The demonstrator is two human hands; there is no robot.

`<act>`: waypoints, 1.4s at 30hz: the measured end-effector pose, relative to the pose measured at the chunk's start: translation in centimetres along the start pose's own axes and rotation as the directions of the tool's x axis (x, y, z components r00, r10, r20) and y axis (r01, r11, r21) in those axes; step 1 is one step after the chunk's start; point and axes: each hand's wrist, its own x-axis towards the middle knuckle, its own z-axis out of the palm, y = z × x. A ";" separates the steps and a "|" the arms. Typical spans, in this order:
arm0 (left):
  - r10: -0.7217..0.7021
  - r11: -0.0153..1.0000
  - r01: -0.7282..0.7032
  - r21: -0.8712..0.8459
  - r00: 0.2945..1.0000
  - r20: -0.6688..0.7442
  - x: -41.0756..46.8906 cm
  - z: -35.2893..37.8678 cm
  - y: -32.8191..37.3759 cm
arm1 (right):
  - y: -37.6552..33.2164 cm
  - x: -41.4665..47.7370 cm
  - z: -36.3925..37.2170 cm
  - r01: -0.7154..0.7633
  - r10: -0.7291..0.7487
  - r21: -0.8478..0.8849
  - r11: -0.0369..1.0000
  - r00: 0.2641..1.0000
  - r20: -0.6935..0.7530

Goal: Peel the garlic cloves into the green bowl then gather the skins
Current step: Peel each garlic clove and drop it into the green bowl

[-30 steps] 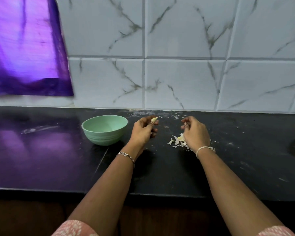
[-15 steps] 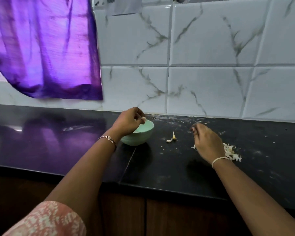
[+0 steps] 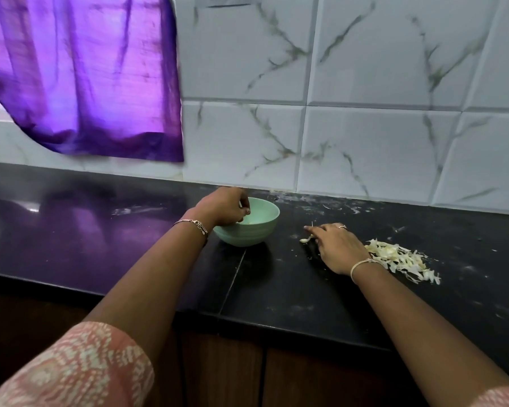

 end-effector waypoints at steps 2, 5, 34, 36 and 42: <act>0.001 1.000 -0.001 -0.018 1.000 -0.009 0.1 0.1 0.0 | -0.1 0.1 -0.1 0.003 -0.004 -0.019 1.000 1.000 -0.025; -0.001 0.996 -0.006 -0.086 0.997 -0.083 0.1 0.4 0.2 | -0.3 0.0 -0.5 0.018 -0.021 -0.043 0.999 0.996 -0.090; 0.046 0.409 0.149 -0.900 0.982 0.183 0.0 10.6 10.0 | 0.2 -2.3 -1.8 -0.163 0.263 0.976 0.146 0.957 0.121; 0.046 0.384 0.154 -0.910 0.982 0.186 0.0 10.8 9.9 | 0.2 -2.4 -1.9 -0.161 0.269 0.983 0.092 0.954 0.131; -0.017 0.606 0.009 -0.795 1.000 -0.001 0.4 11.0 9.3 | 0.2 -2.3 -2.4 -0.186 0.286 0.982 0.023 0.943 0.172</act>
